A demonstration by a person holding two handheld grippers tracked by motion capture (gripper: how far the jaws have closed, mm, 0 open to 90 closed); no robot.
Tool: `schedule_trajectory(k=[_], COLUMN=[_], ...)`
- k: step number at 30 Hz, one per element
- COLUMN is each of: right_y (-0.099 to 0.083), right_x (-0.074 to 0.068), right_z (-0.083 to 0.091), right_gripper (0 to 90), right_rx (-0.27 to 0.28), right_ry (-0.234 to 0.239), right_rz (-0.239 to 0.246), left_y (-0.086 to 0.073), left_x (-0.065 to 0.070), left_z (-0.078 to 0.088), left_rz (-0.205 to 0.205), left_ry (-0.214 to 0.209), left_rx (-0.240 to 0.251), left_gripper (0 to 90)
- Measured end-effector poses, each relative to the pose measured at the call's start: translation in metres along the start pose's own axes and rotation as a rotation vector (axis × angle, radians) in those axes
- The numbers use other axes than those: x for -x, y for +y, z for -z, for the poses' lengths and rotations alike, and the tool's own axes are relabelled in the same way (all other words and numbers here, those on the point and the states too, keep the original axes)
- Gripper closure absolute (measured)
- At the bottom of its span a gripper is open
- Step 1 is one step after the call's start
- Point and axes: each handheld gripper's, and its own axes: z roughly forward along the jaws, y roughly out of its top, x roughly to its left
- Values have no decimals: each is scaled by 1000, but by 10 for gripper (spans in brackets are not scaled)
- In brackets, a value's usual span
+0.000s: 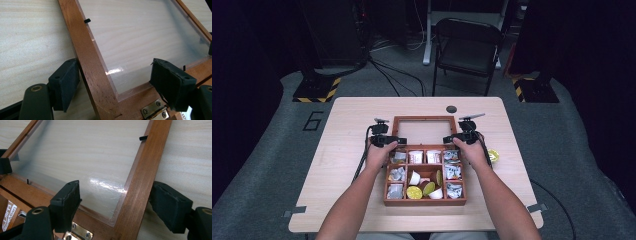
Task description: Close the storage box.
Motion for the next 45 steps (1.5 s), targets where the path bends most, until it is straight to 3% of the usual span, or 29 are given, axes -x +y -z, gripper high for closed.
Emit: schedule_trajectory(k=[4, 7, 13, 17, 26, 29, 34, 40, 45], right_y=[2, 3, 3, 3, 1, 0, -4, -9, -16], right_x=[-3, -5, -10, -14, -28, -31, -39, -45, -52], right_z=[4, 9, 19, 26, 44, 51, 60, 72, 82], right_gripper=[297, 334, 369, 397, 416, 446, 465, 466, 521], right_rx=[26, 44, 75, 96, 152, 166, 184, 203, 262], right_ry=[-25, -34, -50, -58, -93, -100, -136, -139, -144], right_rz=[16, 32, 67, 68, 126, 134, 187, 222, 246], left_y=[1, 2, 4, 5, 4, 2, -4, -12, -17], left_x=[2, 4, 7, 11, 21, 23, 27, 34, 35], left_z=[3, 7, 16, 22, 40, 46, 54, 61, 68], left_rz=[2, -31, -28, -42, -81, -98, -112, -152, -165], left_ry=[12, 34, 32, 40, 49, 50, 47, 54, 35], left_rx=[28, 34, 68, 97, 141, 155, 196, 225, 243], left_gripper=[278, 303, 347, 367, 402, 414, 438, 443, 426])
